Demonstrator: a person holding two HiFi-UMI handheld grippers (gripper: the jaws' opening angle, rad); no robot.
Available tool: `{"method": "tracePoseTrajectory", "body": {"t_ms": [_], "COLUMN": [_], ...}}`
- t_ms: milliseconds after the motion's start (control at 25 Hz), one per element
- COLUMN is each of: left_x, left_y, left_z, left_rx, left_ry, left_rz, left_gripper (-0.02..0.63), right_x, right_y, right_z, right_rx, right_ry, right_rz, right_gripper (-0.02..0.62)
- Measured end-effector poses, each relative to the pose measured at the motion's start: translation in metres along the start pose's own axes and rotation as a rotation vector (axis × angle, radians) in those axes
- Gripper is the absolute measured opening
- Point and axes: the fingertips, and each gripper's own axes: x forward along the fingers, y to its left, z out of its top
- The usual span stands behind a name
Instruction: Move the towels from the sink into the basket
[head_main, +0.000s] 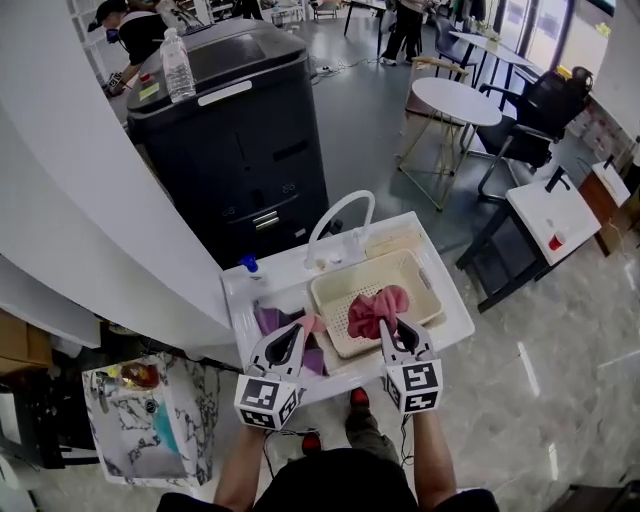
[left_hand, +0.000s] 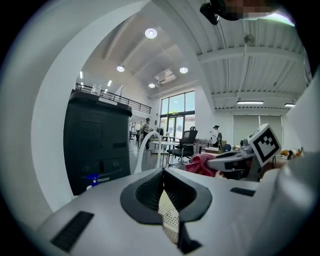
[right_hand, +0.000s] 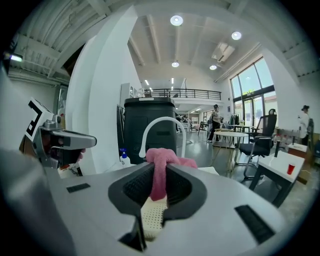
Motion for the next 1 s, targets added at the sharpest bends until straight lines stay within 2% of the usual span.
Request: {"method": "tracePoseTrajectory", "body": {"t_ms": [440,1000], "left_x": [0.071,0.111], "left_y": [-0.005,0.015], "left_z": [-0.035,-0.109], "left_rx": [-0.046,-0.144], "left_ry": [0.113,0.234], "left_rz": [0.051,0.172], "left_gripper": [0.008,0.008], "right_x": [0.055,0.116], "right_y": [-0.046,-0.045], "right_z": [-0.048,-0.128], "right_rx": [0.048,0.033], "right_ry": [0.119,0.291], "right_rz": [0.088,0.277], "right_gripper": [0.066,0.066]}}
